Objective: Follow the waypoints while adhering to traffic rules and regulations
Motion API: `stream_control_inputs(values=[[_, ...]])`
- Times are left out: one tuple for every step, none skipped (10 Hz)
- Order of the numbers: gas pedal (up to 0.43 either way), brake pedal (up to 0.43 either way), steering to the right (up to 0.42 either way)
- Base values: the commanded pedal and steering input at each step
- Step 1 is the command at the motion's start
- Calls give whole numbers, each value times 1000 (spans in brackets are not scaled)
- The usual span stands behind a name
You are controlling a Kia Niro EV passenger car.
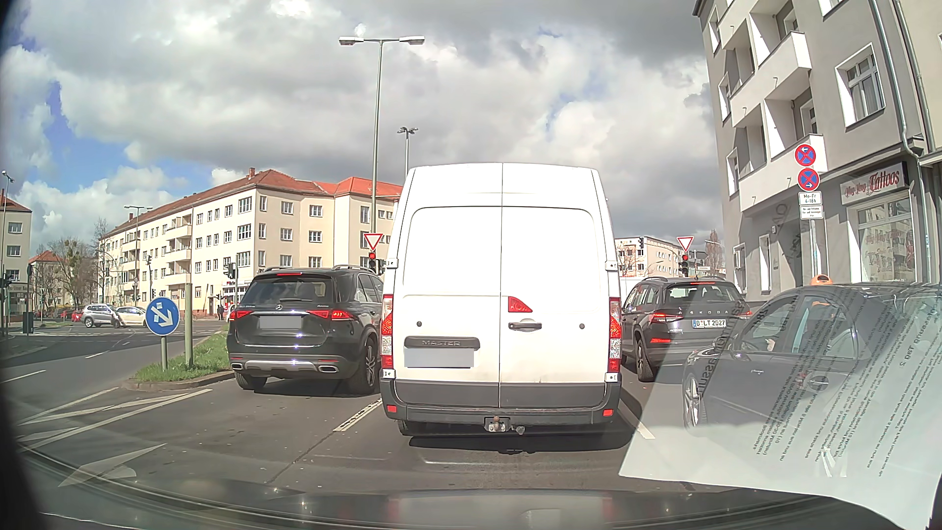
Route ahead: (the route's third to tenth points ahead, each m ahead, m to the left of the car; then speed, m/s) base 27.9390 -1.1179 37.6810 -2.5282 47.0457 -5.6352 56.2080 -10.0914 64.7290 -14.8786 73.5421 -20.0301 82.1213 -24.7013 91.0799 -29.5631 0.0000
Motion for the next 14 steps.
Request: stream_control_inputs(values=[[0,390,-14],[0,390,-14],[0,384,-14],[0,390,-14],[0,390,-14],[0,390,-14],[0,390,-14],[0,390,-14],[0,390,-14],[0,390,-14],[0,390,-14],[0,390,-14],[0,390,-14],[0,390,-14]])
